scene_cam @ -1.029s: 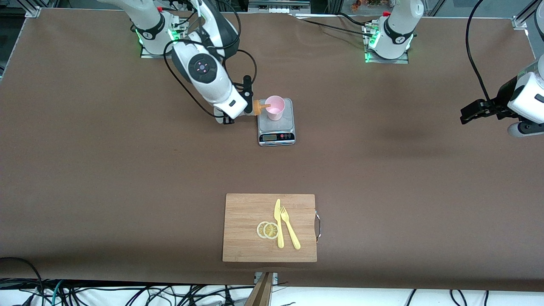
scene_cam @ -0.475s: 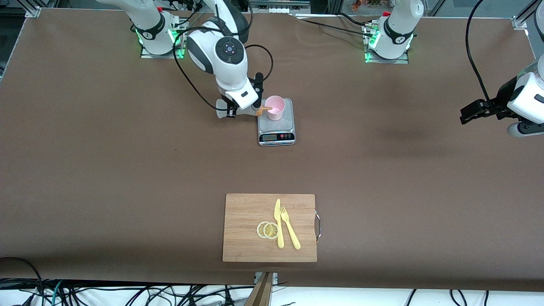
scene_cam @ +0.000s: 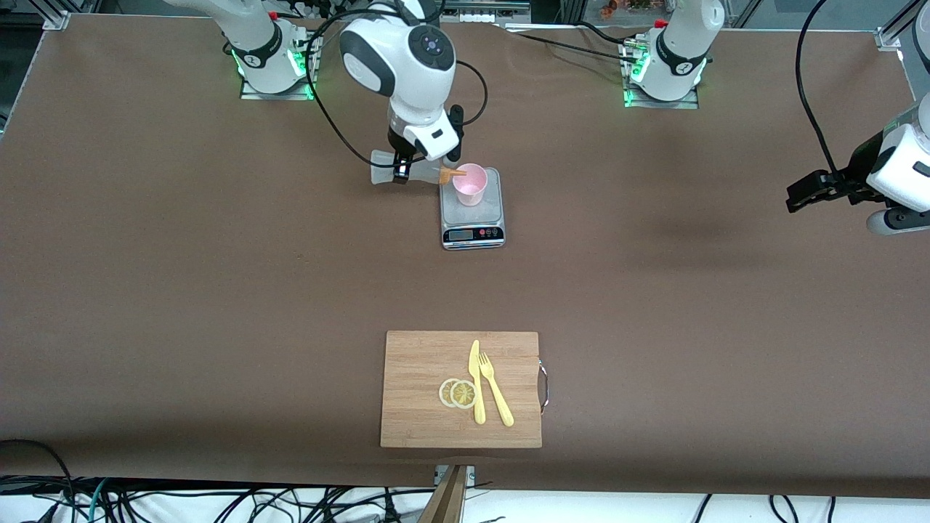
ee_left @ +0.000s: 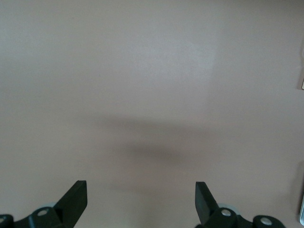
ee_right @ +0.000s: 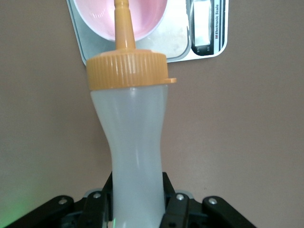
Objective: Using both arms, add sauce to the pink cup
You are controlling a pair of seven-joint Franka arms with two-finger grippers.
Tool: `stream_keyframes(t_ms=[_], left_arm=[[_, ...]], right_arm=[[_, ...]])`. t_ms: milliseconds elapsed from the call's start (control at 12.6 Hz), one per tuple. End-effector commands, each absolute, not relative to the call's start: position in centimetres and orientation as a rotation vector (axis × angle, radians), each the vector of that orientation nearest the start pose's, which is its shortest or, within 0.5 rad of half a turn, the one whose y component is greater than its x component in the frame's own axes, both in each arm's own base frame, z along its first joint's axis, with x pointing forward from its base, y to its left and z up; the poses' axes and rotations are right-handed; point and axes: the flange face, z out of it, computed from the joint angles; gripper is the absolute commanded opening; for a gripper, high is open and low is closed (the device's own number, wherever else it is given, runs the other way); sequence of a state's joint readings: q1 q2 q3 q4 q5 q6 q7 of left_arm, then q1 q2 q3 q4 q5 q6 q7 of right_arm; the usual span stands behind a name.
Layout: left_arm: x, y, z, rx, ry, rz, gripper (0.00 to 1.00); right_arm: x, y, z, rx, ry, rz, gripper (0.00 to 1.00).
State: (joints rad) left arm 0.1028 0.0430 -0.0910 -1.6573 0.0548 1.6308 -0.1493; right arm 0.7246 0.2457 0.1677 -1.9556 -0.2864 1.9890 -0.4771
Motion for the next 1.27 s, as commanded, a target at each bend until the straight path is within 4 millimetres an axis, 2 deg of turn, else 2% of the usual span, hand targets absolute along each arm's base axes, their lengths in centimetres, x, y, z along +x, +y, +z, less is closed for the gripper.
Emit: stream_keyframes(t_ms=[0,79,237,554,791,870,1029,1187], left_arm=[[56.5,1.5,56.5,-3.104,-0.217,0.088,1.00],[56.5,1.5,56.5,-3.104,-0.217,0.088,1.00],[56.5,1.5,56.5,-3.104,-0.217,0.086,1.00],[56.5,1.5,56.5,-3.104,-0.217,0.088,1.00],[56.5,1.5,56.5,-3.104,-0.217,0.088,1.00],[56.5,1.5,56.5,-3.104,-0.217,0.088,1.00],[56.5,1.5,56.5,-3.104,-0.217,0.088,1.00],[56.5,1.5,56.5,-3.104,-0.217,0.088,1.00]], right_arm=[[38.0,44.2,35.2,-2.527,-2.356,0.229,0.05],[37.9,44.2,35.2,-2.561,-2.334,0.234,0.05],[36.6,45.1,35.6,-2.568,-2.425,0.235,0.05],[35.6,46.4,36.8,-2.661,-2.468,0.244,0.05],[33.7,47.8,35.6,-2.715,-2.511,0.247,0.05],[33.7,47.8,35.6,-2.721,-2.508,0.246,0.05],[34.1,47.0,35.4,-2.733,-2.476,0.272,0.12],[34.0,47.1,35.2,-2.721,-2.488,0.278,0.11]])
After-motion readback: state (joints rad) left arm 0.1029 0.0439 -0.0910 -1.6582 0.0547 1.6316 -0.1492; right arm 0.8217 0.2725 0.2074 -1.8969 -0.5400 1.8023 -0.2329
